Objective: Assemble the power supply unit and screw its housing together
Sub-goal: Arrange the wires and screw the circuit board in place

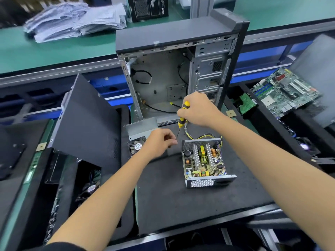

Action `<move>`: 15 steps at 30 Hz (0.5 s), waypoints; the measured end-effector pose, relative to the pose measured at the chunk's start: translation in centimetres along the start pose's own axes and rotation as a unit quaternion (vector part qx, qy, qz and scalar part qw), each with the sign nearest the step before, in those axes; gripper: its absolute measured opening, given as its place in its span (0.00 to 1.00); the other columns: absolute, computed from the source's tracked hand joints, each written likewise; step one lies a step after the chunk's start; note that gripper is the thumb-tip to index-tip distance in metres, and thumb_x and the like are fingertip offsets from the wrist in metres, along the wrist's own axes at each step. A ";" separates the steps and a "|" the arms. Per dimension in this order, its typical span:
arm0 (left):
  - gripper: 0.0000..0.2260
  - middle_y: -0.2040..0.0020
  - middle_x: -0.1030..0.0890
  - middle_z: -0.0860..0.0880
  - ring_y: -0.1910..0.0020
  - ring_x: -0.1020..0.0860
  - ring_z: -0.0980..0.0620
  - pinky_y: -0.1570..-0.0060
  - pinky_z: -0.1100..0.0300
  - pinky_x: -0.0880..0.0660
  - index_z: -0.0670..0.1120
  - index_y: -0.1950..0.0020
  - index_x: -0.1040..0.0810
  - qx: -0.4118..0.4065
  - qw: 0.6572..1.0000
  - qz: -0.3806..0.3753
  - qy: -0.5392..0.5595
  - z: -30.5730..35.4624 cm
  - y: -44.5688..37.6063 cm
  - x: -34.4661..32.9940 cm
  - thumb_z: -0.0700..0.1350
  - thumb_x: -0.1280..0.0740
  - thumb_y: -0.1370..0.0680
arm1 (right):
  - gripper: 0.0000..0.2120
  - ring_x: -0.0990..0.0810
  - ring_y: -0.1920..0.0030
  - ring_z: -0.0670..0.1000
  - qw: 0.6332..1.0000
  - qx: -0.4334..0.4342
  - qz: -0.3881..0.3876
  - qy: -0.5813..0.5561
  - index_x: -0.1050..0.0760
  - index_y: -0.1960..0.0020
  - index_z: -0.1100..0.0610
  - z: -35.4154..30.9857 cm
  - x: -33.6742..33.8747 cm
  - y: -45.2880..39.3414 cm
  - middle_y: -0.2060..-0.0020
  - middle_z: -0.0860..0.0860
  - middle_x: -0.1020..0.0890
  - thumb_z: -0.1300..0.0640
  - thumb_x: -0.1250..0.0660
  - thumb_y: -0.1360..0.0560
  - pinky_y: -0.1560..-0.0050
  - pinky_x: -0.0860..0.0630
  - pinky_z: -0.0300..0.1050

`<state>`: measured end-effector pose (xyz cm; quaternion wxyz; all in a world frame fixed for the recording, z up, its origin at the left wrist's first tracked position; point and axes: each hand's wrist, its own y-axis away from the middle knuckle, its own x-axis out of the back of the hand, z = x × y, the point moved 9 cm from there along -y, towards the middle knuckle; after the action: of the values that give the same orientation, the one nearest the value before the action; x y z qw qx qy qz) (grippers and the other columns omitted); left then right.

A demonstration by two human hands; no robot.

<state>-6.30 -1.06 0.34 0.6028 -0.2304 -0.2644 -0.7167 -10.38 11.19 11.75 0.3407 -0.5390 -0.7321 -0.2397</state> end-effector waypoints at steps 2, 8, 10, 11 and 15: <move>0.09 0.68 0.22 0.52 0.71 0.29 0.61 0.69 0.72 0.33 0.51 0.64 0.24 -0.004 1.000 0.000 0.000 -0.3 0.9 -0.3 0.41 0.27 0.27 | 0.16 0.33 0.69 0.52 1.000 0.008 -0.013 0.003 0.26 0.58 0.72 -0.5 -0.2 0.7 0.67 0.65 0.24 0.57 0.34 0.31 0.68 0.36 0.43; 0.07 0.65 0.22 0.53 0.69 0.29 0.58 0.68 0.72 0.33 0.47 0.61 0.24 -0.010 1.000 -0.009 -0.004 -0.6 2.4 -1.8 0.42 0.27 0.26 | 0.15 0.38 0.68 0.52 0.998 0.024 -0.041 0.028 0.27 0.61 0.71 -1.3 -0.8 1.9 0.69 0.55 0.33 0.57 0.33 0.31 0.68 0.41 0.43; 0.06 0.63 0.21 0.50 0.66 0.28 0.55 0.67 0.70 0.33 0.46 0.60 0.25 -0.016 1.000 -0.014 -0.010 -0.3 2.7 -2.3 0.42 0.28 0.26 | 0.13 0.38 0.68 0.52 0.998 0.018 -0.052 0.034 0.28 0.63 0.69 -1.0 -1.1 2.1 0.70 0.55 0.33 0.57 0.33 0.31 0.68 0.40 0.43; 0.06 0.62 0.21 0.48 0.65 0.28 0.53 0.64 0.66 0.31 0.45 0.59 0.25 -0.020 1.000 -0.017 -0.009 -0.2 2.8 -2.6 0.42 0.29 0.25 | 0.13 0.37 0.69 0.52 0.998 0.015 -0.060 0.034 0.28 0.63 0.69 -0.8 -1.3 2.3 0.70 0.55 0.34 0.57 0.33 0.30 0.69 0.40 0.43; 0.05 0.59 0.20 0.46 0.60 0.25 0.48 0.56 0.55 0.28 0.43 0.58 0.25 -0.031 0.999 -0.041 -0.015 -0.2 3.4 -3.8 0.38 0.32 0.24 | 0.14 0.35 0.72 0.53 0.992 0.012 -0.112 0.055 0.25 0.56 0.69 -0.2 -2.3 3.0 0.72 0.56 0.30 0.56 0.32 0.28 0.72 0.38 0.40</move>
<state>-2.31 1.19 -1.98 0.5613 -0.2486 -0.2607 -0.7451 -7.05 10.51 10.08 0.3582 -0.4356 -0.7705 -0.2970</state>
